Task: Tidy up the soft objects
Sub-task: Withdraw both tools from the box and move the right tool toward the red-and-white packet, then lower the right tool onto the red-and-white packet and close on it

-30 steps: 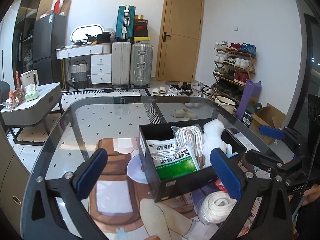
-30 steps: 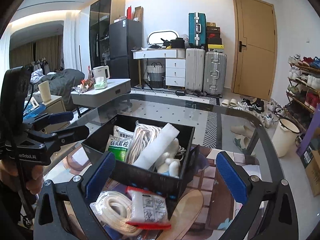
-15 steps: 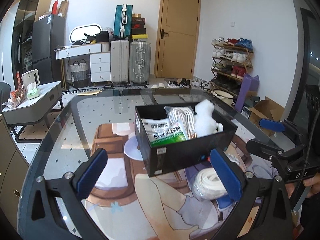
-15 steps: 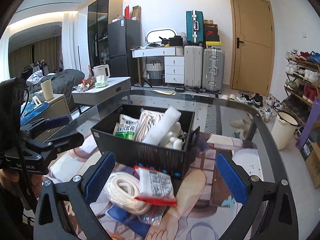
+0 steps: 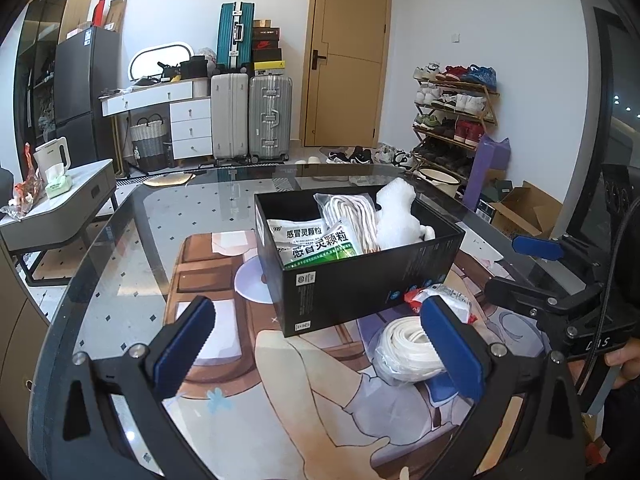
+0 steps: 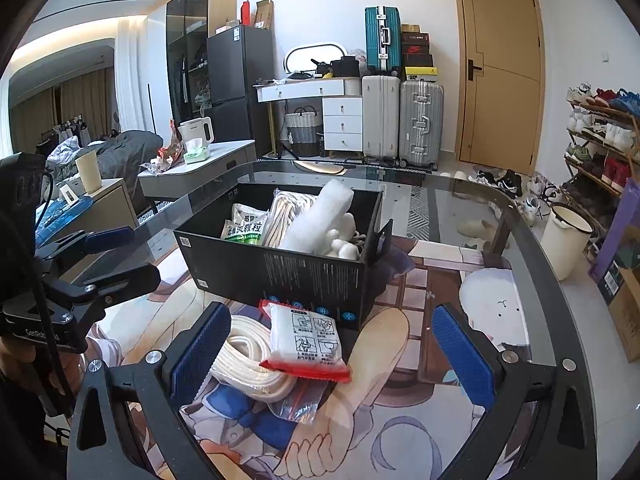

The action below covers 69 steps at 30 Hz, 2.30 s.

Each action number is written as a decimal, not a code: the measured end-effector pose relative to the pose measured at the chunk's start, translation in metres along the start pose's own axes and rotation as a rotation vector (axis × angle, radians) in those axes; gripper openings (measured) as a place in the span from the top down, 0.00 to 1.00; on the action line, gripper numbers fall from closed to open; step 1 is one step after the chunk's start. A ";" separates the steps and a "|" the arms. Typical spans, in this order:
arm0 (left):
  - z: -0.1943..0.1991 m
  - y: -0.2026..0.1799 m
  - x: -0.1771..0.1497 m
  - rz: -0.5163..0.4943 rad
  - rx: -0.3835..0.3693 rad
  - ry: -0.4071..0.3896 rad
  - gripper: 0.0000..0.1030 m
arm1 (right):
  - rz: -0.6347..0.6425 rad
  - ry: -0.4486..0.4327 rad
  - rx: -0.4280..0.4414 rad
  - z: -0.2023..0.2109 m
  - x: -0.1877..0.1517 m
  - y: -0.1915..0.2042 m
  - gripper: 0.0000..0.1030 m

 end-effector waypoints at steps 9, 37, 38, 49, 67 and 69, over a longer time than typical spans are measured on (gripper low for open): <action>-0.002 0.001 0.000 0.014 -0.002 0.011 0.00 | -0.001 0.006 0.002 0.000 -0.003 -0.002 0.01; -0.009 0.006 -0.001 0.024 0.020 0.029 0.00 | -0.008 0.151 0.038 -0.030 -0.013 -0.009 0.01; -0.009 0.009 -0.001 0.028 0.024 0.028 0.00 | -0.011 0.164 0.049 -0.032 -0.013 -0.008 0.01; -0.006 0.020 0.000 0.057 0.028 0.016 0.00 | 0.005 0.230 0.099 -0.053 -0.012 0.007 0.01; -0.010 0.015 -0.004 0.052 0.022 0.035 0.00 | -0.052 0.321 0.174 -0.083 -0.011 0.011 0.19; -0.011 0.015 -0.005 0.052 0.023 0.037 0.00 | -0.039 0.319 0.167 -0.083 -0.011 0.013 0.23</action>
Point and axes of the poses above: each gripper's, at about its wrist camera, not at the fingertips, and z roughly against the way its jaws point, y to its left, x to its top, the point moved 4 cm from there along -z, roughly the way its jaws point, and after that the axes turned 13 degrees about -x, right-handed, at the moved point
